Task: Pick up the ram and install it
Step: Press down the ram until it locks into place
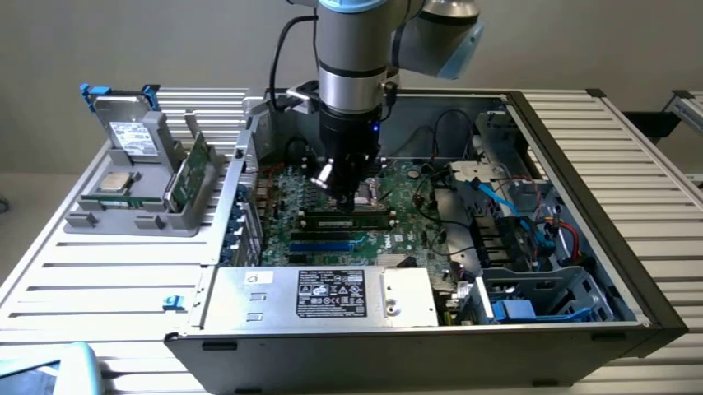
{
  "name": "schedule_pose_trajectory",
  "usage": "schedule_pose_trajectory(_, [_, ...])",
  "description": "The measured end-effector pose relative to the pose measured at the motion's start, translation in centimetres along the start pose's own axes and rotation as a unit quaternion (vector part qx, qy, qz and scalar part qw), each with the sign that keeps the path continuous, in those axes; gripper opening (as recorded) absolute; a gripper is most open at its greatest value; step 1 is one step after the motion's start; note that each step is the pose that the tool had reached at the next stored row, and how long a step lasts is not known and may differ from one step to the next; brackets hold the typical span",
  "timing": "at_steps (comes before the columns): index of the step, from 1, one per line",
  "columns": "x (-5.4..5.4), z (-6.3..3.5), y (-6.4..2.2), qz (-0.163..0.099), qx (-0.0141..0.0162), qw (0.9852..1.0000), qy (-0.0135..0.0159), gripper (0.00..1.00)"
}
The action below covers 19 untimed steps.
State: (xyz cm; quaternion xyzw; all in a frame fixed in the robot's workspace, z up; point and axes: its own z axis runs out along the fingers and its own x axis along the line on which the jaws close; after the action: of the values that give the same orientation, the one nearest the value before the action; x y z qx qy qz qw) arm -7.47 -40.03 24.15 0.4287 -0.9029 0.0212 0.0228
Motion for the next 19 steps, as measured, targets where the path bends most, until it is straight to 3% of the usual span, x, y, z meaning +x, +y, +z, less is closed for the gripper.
schedule_pose_trajectory(6, [0.0, 0.0, 0.0, 0.035, -0.0012, 0.9994, -0.0006, 0.11])
schedule_pose_trajectory(10, [0.0, 0.01, 0.0, 0.064, -0.0028, 0.9979, -0.0002, 0.11])
schedule_pose_trajectory(15, [0.0, 0.06, 0.0, 0.102, -0.0048, 0.9948, 0.0005, 0.11])
schedule_pose_trajectory(19, [-0.01, 0.11, 0.0, 0.132, -0.0066, 0.9912, 0.001, 0.11])
